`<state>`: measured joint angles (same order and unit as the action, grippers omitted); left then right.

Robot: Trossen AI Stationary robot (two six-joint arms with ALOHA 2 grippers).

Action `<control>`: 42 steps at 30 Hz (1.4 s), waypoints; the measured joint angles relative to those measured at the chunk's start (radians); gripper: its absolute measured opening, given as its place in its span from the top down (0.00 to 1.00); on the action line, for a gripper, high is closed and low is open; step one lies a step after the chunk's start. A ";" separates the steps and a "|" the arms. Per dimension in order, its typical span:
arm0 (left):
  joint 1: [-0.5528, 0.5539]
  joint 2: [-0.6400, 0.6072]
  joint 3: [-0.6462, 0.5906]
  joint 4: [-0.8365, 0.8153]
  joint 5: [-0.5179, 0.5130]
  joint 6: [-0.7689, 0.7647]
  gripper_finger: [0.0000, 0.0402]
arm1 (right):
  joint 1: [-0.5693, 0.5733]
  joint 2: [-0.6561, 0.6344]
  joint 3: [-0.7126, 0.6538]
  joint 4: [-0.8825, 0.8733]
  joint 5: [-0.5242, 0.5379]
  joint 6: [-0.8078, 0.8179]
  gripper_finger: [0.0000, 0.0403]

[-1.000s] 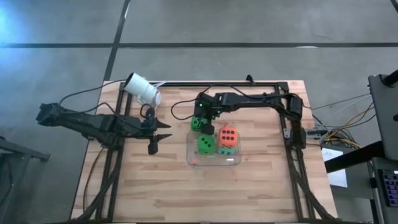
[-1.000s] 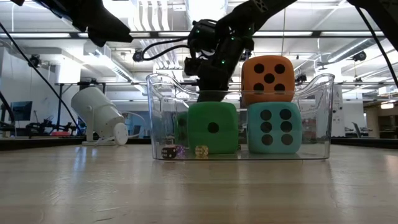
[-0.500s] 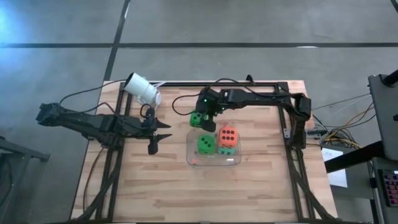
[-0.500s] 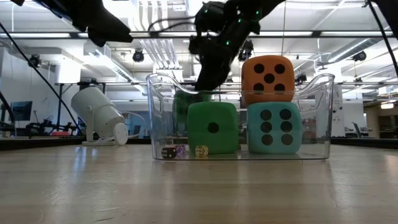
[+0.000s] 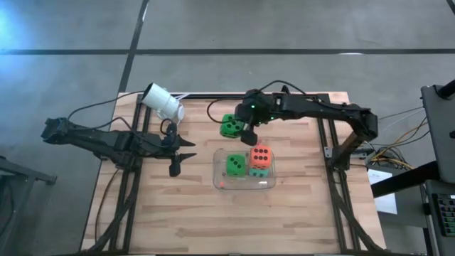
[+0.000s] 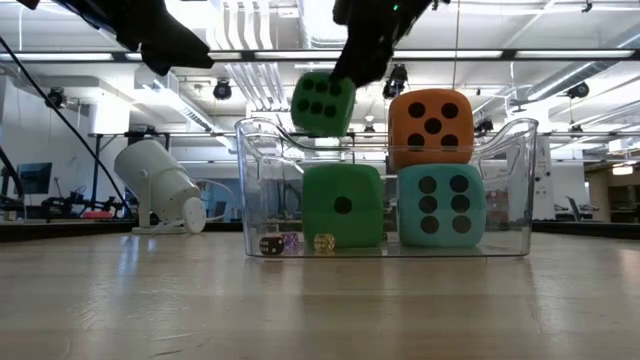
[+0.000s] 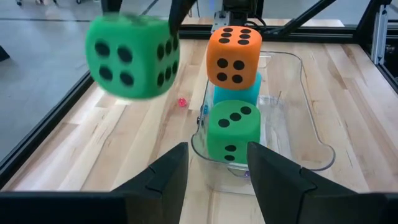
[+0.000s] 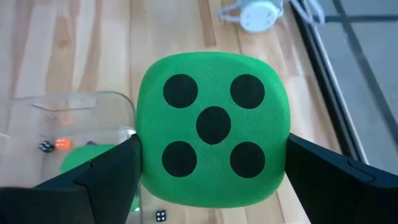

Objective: Pick & Place Dice
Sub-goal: Put the large green die into the transparent bin

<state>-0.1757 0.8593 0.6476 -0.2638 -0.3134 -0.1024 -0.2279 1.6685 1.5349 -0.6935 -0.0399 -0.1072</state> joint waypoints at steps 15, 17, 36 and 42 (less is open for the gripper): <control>0.000 0.000 0.000 0.000 0.000 0.000 0.58 | 0.181 -0.110 0.000 -0.115 0.096 0.129 0.13; 0.000 0.000 0.000 0.000 0.000 0.000 0.58 | 0.207 -0.107 0.000 -0.108 0.096 0.134 0.13; 0.000 0.000 0.000 0.000 0.000 -0.003 0.58 | 0.254 0.039 -0.002 -0.114 0.088 0.165 0.13; 0.000 0.000 0.000 0.000 0.000 -0.003 0.58 | 0.254 0.057 -0.002 -0.114 0.084 0.165 0.13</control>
<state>-0.1756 0.8593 0.6479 -0.2638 -0.3134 -0.1059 0.0261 1.7253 1.5330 -0.8079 0.0437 0.0582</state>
